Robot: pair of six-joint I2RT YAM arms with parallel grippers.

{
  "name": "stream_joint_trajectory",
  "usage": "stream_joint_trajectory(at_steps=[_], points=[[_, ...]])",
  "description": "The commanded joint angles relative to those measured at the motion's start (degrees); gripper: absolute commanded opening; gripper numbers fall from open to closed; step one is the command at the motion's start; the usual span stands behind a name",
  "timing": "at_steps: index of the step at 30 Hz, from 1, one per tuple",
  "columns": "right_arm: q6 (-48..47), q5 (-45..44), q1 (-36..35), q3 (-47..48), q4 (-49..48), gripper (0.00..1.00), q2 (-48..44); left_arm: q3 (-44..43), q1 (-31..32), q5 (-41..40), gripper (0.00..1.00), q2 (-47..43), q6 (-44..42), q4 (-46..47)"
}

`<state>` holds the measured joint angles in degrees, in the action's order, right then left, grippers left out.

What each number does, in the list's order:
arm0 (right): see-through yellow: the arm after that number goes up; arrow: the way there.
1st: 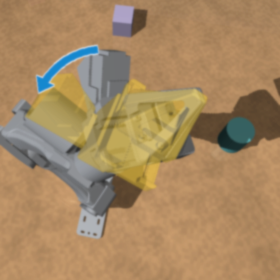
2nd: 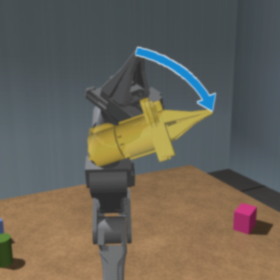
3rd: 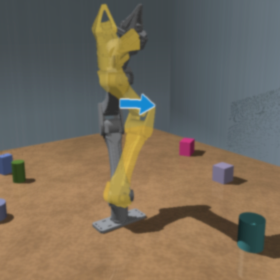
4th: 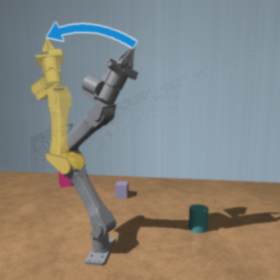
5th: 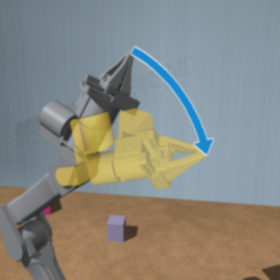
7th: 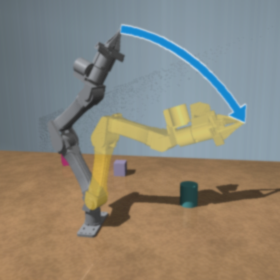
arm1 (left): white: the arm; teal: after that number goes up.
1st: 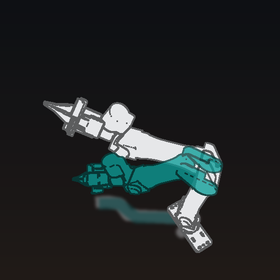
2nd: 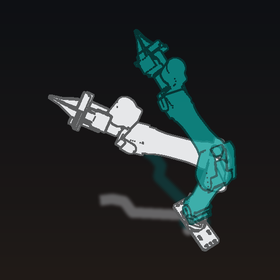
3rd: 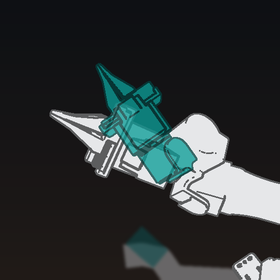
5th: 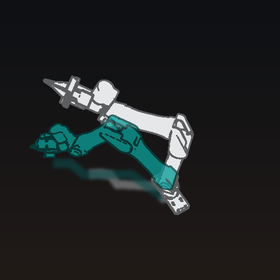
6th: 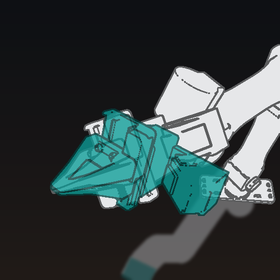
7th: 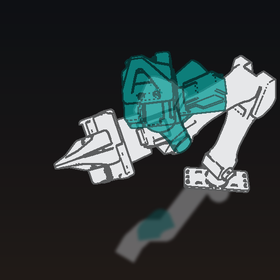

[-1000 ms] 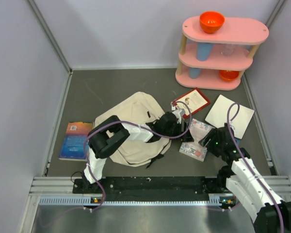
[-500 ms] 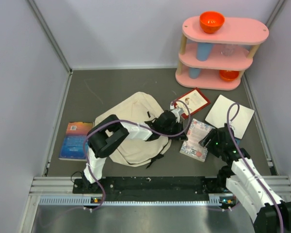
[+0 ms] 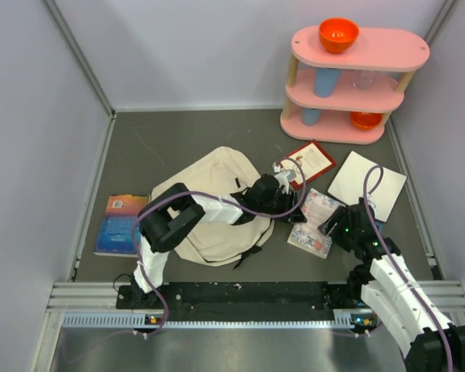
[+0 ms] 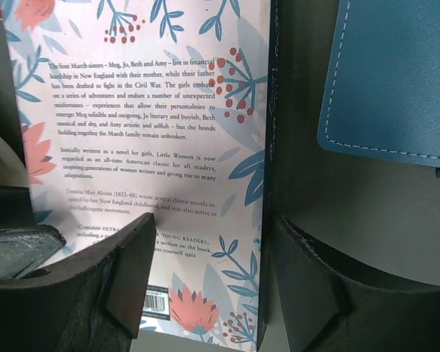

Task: Pack the student bag
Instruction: Pick up the book from the center of the board.

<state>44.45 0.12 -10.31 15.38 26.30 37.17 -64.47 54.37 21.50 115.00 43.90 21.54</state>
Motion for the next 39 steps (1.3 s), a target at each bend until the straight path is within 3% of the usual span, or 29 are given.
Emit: stream_joint_trajectory(at_steps=[1,8,14,16,20,23,33,39], points=[[0.9,5.2,0.1,0.8,-5.9,0.63,-1.0,0.1,1.6,7.3,0.38,-2.4,3.5,11.1],[1.0,5.2,0.1,0.5,-5.9,0.63,-1.1,0.3,1.4,7.4,0.31,-1.9,4.2,11.9],[0.9,5.4,0.0,0.5,-5.9,0.65,-1.7,-0.4,0.9,5.9,0.00,-1.9,2.4,7.6],[0.9,5.7,0.0,0.8,-5.8,0.68,-2.0,-0.6,0.9,5.6,0.00,-2.3,1.9,6.2],[0.6,5.3,0.1,1.9,-4.8,0.87,-4.0,0.2,0.8,4.2,0.00,-5.0,-1.0,5.0],[1.2,4.8,0.1,2.8,-4.1,0.92,-5.0,1.1,0.7,3.6,0.00,-8.6,-3.7,4.2],[1.1,8.7,0.1,3.2,-5.3,0.95,-7.8,7.6,-1.5,4.1,0.00,-19.1,-5.6,7.2],[4.0,15.3,0.0,-0.3,-9.9,0.97,-9.7,11.8,-3.0,5.0,0.00,-21.0,-3.4,11.8]])
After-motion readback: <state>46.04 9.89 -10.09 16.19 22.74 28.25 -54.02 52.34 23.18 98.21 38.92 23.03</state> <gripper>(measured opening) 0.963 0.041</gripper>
